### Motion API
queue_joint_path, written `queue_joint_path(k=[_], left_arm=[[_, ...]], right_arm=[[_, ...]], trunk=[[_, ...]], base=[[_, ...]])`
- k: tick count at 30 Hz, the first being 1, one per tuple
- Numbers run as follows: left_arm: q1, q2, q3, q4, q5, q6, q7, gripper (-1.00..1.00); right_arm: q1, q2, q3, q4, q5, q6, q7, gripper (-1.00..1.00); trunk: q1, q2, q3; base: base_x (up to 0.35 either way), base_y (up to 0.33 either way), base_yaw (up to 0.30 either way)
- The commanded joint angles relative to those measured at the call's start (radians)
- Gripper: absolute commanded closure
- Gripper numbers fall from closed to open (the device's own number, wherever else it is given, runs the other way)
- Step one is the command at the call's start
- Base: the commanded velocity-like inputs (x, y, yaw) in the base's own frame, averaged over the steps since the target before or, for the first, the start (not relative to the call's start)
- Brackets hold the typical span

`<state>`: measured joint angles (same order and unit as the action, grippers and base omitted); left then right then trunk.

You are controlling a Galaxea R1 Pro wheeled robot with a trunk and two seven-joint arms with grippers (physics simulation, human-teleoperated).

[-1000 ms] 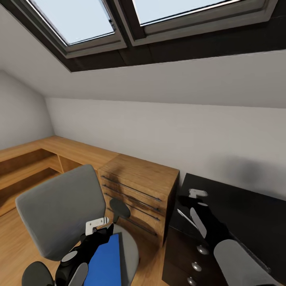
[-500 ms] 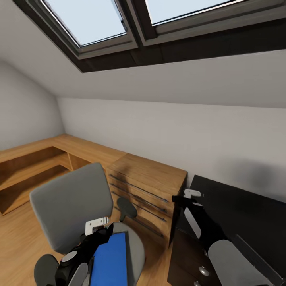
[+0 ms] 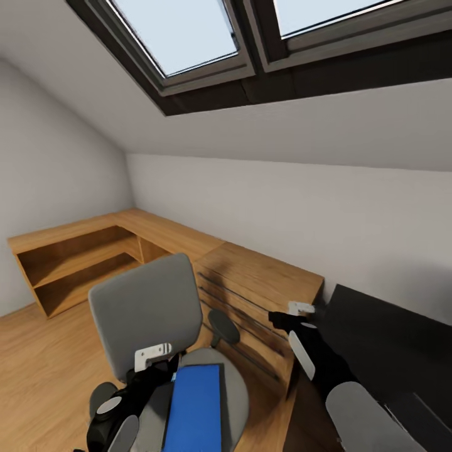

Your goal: In the bedroom, organize the workspace by keeping the computer under the desk, ensuring the monitor is on the desk, placing the keyboard on the desk next to the monitor, placing the mouse on the desk next to the keyboard, moving the folder from the swivel chair onto the desk next to the mouse, stacking the notebook on top of the folder with the pen on top of the notebook, and positioning the swivel chair next to the desk.

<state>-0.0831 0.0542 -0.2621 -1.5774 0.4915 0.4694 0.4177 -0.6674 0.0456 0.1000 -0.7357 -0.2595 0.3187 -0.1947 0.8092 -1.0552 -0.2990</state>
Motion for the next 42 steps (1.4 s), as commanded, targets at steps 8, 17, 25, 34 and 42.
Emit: queue_joint_path(k=[8,17,25,34,42], left_arm=[[-0.001,0.002,0.003,0.0,0.01,0.001,0.01,-1.0],[-0.001,0.003,0.003,0.0,0.011,0.001,0.01,-1.0],[-0.001,0.003,0.003,0.0,0.011,0.001,0.01,-1.0],[-0.001,0.003,0.003,0.0,0.01,-0.001,0.009,-1.0],[-0.001,0.003,0.003,0.0,0.01,-0.002,0.01,-1.0]], right_arm=[[0.002,0.0,0.005,-0.001,-0.01,0.005,-0.007,-1.0],[0.004,-0.002,0.013,0.0,-0.01,0.007,-0.005,-1.0],[0.005,0.001,0.019,-0.003,-0.012,0.009,-0.005,-1.0],[0.005,0.014,0.018,-0.005,-0.012,0.006,-0.006,-1.0],[0.005,0.014,0.018,-0.004,-0.012,0.005,-0.006,-1.0]], trunk=[[0.0,-0.001,-0.001],[0.0,-0.001,-0.001],[0.0,-0.001,-0.001],[0.0,-0.001,-0.001],[0.0,-0.001,-0.002]], base=[[0.0,0.0,0.159],[0.0,0.0,0.015],[0.0,0.0,0.001],[-0.021,0.0,0.006],[-0.287,0.0,0.186]])
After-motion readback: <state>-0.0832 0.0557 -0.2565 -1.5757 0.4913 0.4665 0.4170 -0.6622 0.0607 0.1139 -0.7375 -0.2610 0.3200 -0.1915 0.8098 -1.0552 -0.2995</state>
